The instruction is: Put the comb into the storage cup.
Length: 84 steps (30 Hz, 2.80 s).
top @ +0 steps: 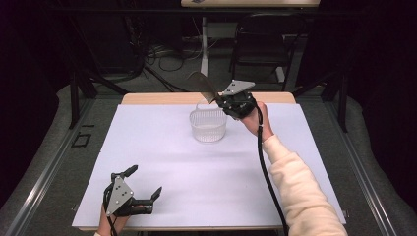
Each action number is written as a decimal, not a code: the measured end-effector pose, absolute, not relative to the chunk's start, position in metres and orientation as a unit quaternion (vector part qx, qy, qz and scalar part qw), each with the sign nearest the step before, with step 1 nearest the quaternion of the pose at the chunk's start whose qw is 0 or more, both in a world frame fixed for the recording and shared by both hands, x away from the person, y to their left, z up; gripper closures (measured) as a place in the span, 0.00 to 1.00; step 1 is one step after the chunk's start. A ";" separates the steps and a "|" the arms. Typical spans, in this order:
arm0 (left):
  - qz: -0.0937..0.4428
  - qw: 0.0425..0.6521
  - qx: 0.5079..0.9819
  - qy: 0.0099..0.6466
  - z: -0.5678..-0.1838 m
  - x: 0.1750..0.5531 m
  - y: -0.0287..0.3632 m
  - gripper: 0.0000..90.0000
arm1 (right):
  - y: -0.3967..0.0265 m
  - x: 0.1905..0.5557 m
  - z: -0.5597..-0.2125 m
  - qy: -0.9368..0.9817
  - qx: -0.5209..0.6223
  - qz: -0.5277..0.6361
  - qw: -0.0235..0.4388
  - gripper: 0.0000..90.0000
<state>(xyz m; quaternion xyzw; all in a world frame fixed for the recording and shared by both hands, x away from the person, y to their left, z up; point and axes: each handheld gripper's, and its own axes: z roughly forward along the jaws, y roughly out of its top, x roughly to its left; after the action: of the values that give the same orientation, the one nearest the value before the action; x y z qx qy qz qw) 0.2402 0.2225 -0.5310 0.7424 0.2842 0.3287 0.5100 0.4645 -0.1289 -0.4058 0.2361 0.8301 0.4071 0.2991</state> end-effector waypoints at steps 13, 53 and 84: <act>0.329 0.511 0.741 0.285 -0.531 0.240 0.223 0.00 | -0.123 0.469 -0.408 0.829 0.232 0.412 0.300 0.80; 0.329 0.514 0.740 0.284 -0.530 0.240 0.223 0.00 | -0.104 0.474 -0.416 0.819 0.223 0.434 0.303 0.80; 0.329 0.514 0.740 0.283 -0.530 0.239 0.223 0.00 | -0.096 0.479 -0.428 0.812 0.223 0.445 0.307 0.80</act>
<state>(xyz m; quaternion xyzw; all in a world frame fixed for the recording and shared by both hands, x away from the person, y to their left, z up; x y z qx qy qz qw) 0.2394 0.2231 -0.5300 0.7402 0.2830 0.3287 0.5138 0.4794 -0.0961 -0.4284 0.2225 0.8116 0.4445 0.3070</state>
